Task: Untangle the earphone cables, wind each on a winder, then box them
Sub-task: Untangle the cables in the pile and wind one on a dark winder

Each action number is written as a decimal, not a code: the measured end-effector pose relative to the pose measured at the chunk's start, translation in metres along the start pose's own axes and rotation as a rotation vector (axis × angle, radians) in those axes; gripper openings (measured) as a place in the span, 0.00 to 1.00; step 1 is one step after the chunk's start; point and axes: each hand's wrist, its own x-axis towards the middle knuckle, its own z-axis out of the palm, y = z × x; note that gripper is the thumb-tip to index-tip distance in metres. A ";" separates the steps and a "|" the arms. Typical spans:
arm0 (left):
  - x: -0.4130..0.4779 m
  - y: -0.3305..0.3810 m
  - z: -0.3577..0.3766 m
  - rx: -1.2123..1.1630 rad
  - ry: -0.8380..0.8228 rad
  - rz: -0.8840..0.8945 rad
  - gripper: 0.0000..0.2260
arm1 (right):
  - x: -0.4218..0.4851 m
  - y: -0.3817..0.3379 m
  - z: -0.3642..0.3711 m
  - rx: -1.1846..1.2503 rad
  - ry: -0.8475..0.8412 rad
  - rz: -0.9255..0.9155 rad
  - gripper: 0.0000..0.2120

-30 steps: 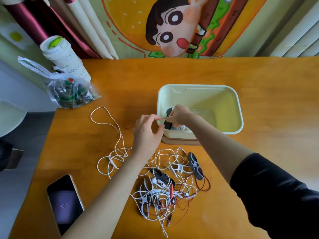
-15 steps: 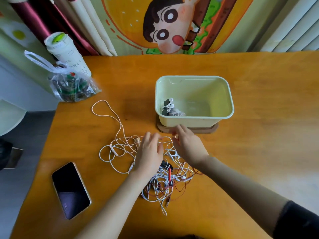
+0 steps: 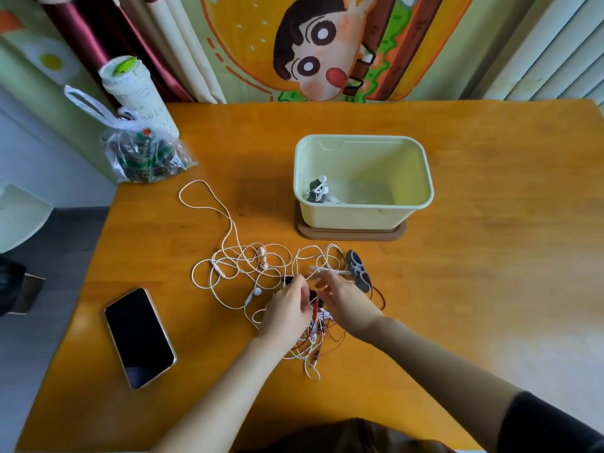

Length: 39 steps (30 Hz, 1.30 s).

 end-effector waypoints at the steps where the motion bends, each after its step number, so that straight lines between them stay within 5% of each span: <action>1: -0.001 0.005 -0.002 -0.039 0.025 0.023 0.09 | -0.001 -0.003 0.001 0.026 0.003 -0.030 0.20; 3: -0.002 0.013 -0.005 -0.096 0.057 0.070 0.11 | -0.001 -0.002 0.003 -0.028 0.017 -0.075 0.23; 7: -0.002 0.014 -0.011 -0.128 0.084 0.106 0.09 | -0.002 0.005 -0.010 -0.060 0.048 -0.072 0.10; 17: 0.000 -0.009 -0.029 0.133 -0.050 0.046 0.04 | -0.007 -0.002 -0.064 -0.082 0.328 -0.077 0.08; 24: -0.001 0.027 -0.041 -0.074 0.180 0.238 0.02 | -0.012 -0.030 -0.056 0.032 0.086 -0.164 0.11; 27: -0.005 0.037 -0.047 -0.152 0.230 0.265 0.04 | -0.013 -0.035 -0.065 0.033 0.202 -0.157 0.06; 29: -0.008 0.039 -0.047 -0.206 0.127 0.225 0.01 | -0.015 -0.041 -0.076 0.023 0.280 -0.191 0.06; 33: -0.011 0.034 -0.042 -0.287 -0.048 0.117 0.11 | -0.023 -0.047 -0.105 0.064 0.455 -0.137 0.08; 39: -0.014 0.029 -0.048 -0.119 -0.115 0.056 0.14 | -0.031 -0.031 -0.141 0.143 0.672 0.052 0.10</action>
